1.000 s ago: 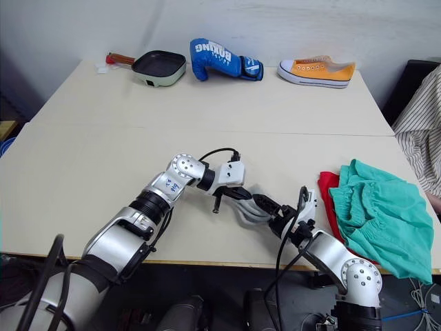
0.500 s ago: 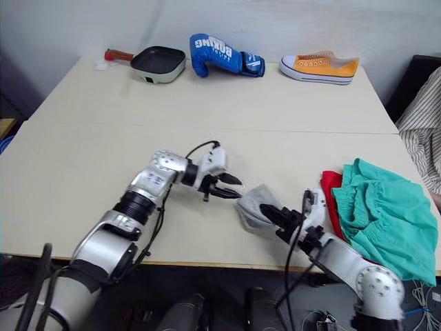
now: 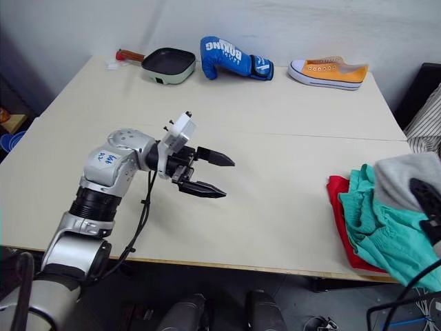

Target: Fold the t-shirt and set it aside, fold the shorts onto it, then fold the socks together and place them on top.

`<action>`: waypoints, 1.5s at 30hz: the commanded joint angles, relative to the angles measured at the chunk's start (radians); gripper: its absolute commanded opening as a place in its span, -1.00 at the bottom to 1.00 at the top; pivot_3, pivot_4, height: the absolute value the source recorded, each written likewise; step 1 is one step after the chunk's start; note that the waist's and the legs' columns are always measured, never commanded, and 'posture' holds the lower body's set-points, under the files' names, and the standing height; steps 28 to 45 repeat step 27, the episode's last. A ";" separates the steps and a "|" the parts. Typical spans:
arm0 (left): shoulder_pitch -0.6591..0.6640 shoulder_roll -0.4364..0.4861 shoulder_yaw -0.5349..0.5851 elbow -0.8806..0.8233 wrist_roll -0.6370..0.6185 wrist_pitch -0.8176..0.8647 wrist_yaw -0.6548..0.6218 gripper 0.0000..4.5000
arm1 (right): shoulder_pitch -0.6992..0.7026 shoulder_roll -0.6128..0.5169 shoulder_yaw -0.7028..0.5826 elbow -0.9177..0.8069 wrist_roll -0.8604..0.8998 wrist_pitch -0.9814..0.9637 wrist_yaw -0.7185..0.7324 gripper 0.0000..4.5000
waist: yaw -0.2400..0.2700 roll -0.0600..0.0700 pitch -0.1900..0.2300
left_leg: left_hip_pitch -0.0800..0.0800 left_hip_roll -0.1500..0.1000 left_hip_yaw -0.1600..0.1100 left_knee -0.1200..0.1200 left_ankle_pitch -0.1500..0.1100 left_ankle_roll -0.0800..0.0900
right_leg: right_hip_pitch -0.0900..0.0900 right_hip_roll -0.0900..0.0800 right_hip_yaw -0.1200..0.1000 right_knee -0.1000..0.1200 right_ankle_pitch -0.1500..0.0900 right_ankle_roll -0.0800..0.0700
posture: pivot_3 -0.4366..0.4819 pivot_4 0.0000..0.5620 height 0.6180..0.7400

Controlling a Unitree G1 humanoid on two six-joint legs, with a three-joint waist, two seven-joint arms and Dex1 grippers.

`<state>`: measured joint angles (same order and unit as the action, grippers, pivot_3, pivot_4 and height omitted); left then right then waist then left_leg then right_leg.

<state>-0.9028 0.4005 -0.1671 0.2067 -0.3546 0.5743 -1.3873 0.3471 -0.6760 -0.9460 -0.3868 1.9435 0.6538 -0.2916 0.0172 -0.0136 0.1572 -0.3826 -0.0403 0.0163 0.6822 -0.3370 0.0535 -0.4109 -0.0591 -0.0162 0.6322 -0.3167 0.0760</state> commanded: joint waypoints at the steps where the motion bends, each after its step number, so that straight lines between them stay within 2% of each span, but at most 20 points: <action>1: -0.004 -0.004 -0.002 -0.024 -0.008 -0.030 0.019 1.00 | -0.028 0.001 0.062 0.120 -0.101 -0.028 -0.047 -0.92 | -0.005 0.001 0.000 | 0.000 0.000 0.000 0.000 0.000 0.000 | 0.000 0.000 0.000 0.000 0.000 0.000 | -0.05 -0.47 1.00; 3: -0.013 -0.004 -0.004 -0.016 -0.008 -0.036 0.025 1.00 | -0.051 0.012 0.090 0.186 -0.157 -0.037 -0.066 -0.92 | -0.005 0.004 0.001 | 0.000 0.000 0.000 0.000 0.001 -0.001 | 0.000 0.000 0.000 0.001 0.000 0.000 | -0.05 -0.47 1.00; 8: -0.035 -0.001 0.009 0.012 -0.014 -0.038 0.039 1.00 | -0.072 0.058 0.117 0.251 -0.221 -0.025 -0.024 -0.17 | -0.005 0.013 0.000 | 0.000 0.000 0.000 0.000 0.001 -0.001 | 0.000 0.000 0.000 0.001 0.000 0.000 | -0.05 -0.47 1.00; 12: -0.036 0.021 0.024 0.022 -0.043 0.030 0.032 1.00 | 0.002 0.056 0.072 0.204 -0.244 0.004 0.020 0.41 | -0.005 0.015 0.000 | 0.000 0.000 0.000 0.000 0.001 -0.001 | 0.000 0.000 0.000 0.001 0.000 0.000 | -0.05 -0.47 1.00; 14: -0.037 0.060 0.060 0.003 -0.139 0.172 -0.020 1.00 | 0.143 -0.022 0.043 0.123 -0.383 0.058 0.159 0.70 | -0.003 0.021 0.001 | -0.001 0.000 0.000 -0.001 0.000 -0.001 | -0.001 0.000 0.000 0.003 0.000 0.000 | -0.05 -0.47 1.00; 16: -0.044 0.106 0.102 -0.001 -0.212 0.278 -0.043 1.00 | 0.331 -0.095 -0.058 0.037 -0.524 0.091 0.353 0.99 | -0.001 0.026 0.002 | -0.002 0.000 0.000 -0.001 0.000 0.000 | -0.002 0.000 0.000 0.003 0.000 0.000 | -0.05 -0.47 1.00; 18: -0.048 0.162 0.131 0.007 -0.249 0.337 -0.058 1.00 | 0.505 -0.134 -0.190 -0.003 -0.650 0.075 0.573 0.99 | 0.003 0.029 0.002 | -0.004 0.000 0.000 -0.002 -0.001 0.002 | -0.002 0.000 0.000 0.003 0.000 0.001 | -0.05 -0.47 1.00; 20: -0.047 0.224 0.150 0.005 -0.274 0.374 -0.090 1.00 | 0.636 -0.147 -0.313 -0.004 -0.756 0.025 0.793 0.99 | 0.003 0.025 0.003 | -0.002 0.000 0.000 -0.001 -0.001 0.001 | -0.001 0.002 0.000 0.002 -0.001 0.001 | -0.05 -0.47 1.00; 21: -0.044 0.290 0.157 0.008 -0.284 0.389 -0.140 1.00 | 0.725 -0.150 -0.402 0.025 -0.819 -0.029 0.961 0.99 | 0.002 0.024 0.004 | -0.001 0.000 0.000 -0.002 -0.003 0.004 | 0.001 0.002 0.000 -0.003 0.000 0.002 | -0.05 -0.47 1.00; 23: -0.043 0.376 0.164 0.017 -0.294 0.398 -0.196 1.00 | 0.827 -0.162 -0.504 0.096 -0.917 -0.110 1.176 0.99 | -0.004 0.023 0.006 | 0.001 0.000 0.000 -0.003 -0.004 0.006 | 0.002 0.002 0.001 -0.003 0.000 0.002 | -0.05 -0.47 1.00; 26: -0.048 0.443 0.171 0.039 -0.305 0.388 -0.198 1.00 | 0.868 -0.203 -0.549 0.263 -1.026 -0.195 1.337 0.99 | -0.010 0.012 0.011 | 0.014 0.000 0.000 -0.014 -0.005 0.004 | 0.012 0.001 0.002 -0.007 0.000 0.001 | -0.05 -0.47 1.00; 27: -0.046 0.457 0.171 0.042 -0.302 0.378 -0.193 1.00 | 0.864 -0.221 -0.555 0.316 -1.050 -0.207 1.374 0.99 | -0.010 0.012 0.011 | 0.019 0.000 0.000 -0.016 -0.005 0.004 | 0.017 0.001 0.001 -0.010 -0.001 0.000 | -0.05 -0.47 1.00; 45: -0.046 0.457 0.171 0.042 -0.302 0.378 -0.193 1.00 | 0.864 -0.221 -0.555 0.316 -1.050 -0.207 1.374 0.99 | -0.010 0.012 0.011 | 0.019 0.000 0.000 -0.016 -0.005 0.004 | 0.017 0.001 0.001 -0.010 -0.001 0.000 | -0.05 -0.47 1.00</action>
